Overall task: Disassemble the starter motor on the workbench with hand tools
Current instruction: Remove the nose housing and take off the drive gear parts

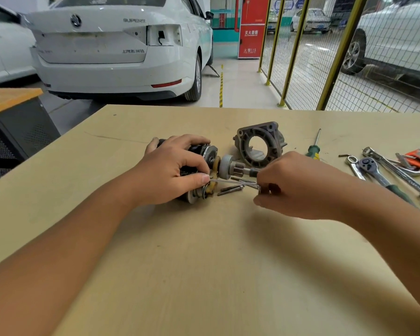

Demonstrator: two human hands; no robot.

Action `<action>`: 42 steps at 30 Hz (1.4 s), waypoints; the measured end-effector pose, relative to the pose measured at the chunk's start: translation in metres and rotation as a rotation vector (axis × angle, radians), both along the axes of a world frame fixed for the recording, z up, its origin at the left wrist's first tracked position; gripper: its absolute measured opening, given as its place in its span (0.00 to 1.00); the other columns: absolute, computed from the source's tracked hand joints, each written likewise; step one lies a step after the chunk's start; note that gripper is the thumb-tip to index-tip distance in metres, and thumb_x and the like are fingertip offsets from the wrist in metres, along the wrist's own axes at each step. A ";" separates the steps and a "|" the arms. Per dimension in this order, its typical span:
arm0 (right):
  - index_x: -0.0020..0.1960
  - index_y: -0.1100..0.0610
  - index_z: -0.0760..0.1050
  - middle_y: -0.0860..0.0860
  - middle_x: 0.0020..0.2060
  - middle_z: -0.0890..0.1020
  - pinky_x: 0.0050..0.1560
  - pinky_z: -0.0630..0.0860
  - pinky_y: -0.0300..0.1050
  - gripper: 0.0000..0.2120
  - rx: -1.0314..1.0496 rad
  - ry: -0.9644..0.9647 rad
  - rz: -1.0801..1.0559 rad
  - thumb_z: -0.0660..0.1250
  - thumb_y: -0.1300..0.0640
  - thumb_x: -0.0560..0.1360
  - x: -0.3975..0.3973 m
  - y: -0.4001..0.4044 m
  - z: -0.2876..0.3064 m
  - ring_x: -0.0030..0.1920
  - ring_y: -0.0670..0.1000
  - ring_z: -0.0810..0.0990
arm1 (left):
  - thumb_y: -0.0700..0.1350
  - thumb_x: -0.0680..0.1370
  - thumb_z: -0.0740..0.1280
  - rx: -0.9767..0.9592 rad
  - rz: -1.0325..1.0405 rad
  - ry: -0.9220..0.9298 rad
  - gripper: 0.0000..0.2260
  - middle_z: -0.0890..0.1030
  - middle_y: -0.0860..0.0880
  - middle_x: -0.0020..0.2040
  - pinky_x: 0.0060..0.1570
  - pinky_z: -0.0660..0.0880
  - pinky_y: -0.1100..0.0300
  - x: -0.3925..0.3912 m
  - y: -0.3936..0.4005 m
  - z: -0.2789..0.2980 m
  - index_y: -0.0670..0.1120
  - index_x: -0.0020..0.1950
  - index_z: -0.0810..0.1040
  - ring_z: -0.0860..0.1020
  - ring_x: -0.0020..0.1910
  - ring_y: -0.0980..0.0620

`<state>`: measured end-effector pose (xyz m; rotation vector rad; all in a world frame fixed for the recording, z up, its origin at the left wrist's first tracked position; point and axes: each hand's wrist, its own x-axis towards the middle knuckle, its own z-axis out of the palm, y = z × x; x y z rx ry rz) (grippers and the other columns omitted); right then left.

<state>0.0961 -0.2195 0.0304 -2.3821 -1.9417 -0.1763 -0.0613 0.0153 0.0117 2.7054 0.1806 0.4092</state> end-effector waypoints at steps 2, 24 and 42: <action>0.32 0.48 0.63 0.48 0.30 0.74 0.33 0.72 0.48 0.21 -0.015 0.025 0.021 0.69 0.44 0.77 -0.002 0.002 -0.003 0.31 0.49 0.73 | 0.61 0.75 0.65 0.001 -0.002 0.009 0.06 0.69 0.65 0.73 0.75 0.49 0.33 -0.001 0.000 0.001 0.66 0.43 0.81 0.64 0.74 0.59; 0.41 0.60 0.80 0.55 0.32 0.84 0.24 0.72 0.42 0.25 -0.059 0.819 -0.250 0.66 0.37 0.77 -0.001 0.006 -0.003 0.25 0.52 0.78 | 0.60 0.75 0.65 0.018 -0.023 0.019 0.05 0.69 0.63 0.72 0.75 0.50 0.36 -0.003 -0.001 0.003 0.66 0.42 0.80 0.66 0.73 0.58; 0.38 0.57 0.77 0.52 0.28 0.83 0.21 0.77 0.45 0.14 0.305 0.750 -0.166 0.79 0.52 0.71 -0.008 0.009 -0.012 0.24 0.52 0.82 | 0.60 0.77 0.64 0.077 -0.048 0.002 0.09 0.70 0.61 0.74 0.74 0.56 0.40 -0.004 0.002 0.003 0.61 0.47 0.83 0.69 0.71 0.58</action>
